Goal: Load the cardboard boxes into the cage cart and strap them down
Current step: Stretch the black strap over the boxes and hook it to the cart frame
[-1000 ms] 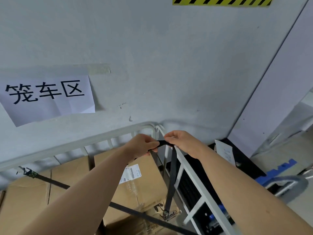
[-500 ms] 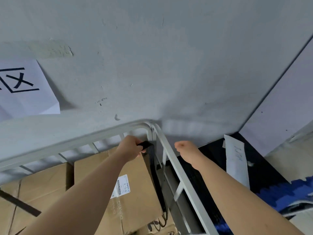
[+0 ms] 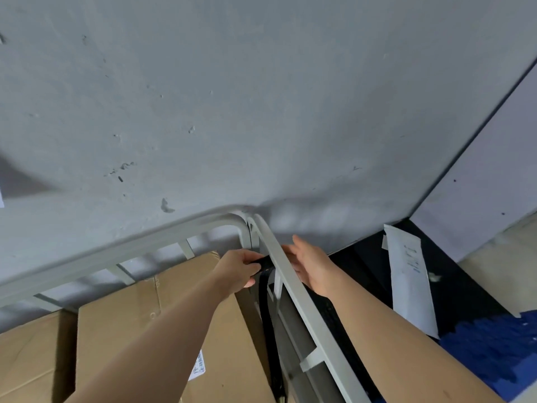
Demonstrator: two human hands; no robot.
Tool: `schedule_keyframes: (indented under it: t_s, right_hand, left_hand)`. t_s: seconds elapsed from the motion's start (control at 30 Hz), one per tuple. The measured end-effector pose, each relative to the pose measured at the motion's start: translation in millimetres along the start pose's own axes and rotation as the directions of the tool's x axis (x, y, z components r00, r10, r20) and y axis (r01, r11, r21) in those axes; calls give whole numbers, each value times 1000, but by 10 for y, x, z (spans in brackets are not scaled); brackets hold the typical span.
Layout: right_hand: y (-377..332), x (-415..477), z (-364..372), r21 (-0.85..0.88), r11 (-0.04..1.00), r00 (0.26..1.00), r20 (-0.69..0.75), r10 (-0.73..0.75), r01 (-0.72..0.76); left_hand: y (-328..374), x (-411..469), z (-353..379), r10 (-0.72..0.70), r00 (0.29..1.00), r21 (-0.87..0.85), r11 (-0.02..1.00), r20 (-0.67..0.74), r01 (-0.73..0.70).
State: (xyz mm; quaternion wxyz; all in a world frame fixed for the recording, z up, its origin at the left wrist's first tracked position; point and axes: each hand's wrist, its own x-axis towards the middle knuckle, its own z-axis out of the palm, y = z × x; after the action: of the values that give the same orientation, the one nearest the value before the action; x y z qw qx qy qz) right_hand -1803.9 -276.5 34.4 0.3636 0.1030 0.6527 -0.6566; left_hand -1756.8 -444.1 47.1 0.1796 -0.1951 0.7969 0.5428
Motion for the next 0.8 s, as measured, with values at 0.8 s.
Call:
schedule_keyframes:
  t_s: [0.8]
  right_hand:
    - [384, -425, -449, -216, 976, 999, -36, -24, 16]
  left_hand:
    - [-271, -148, -149, 58, 995, 70, 996, 75, -63]
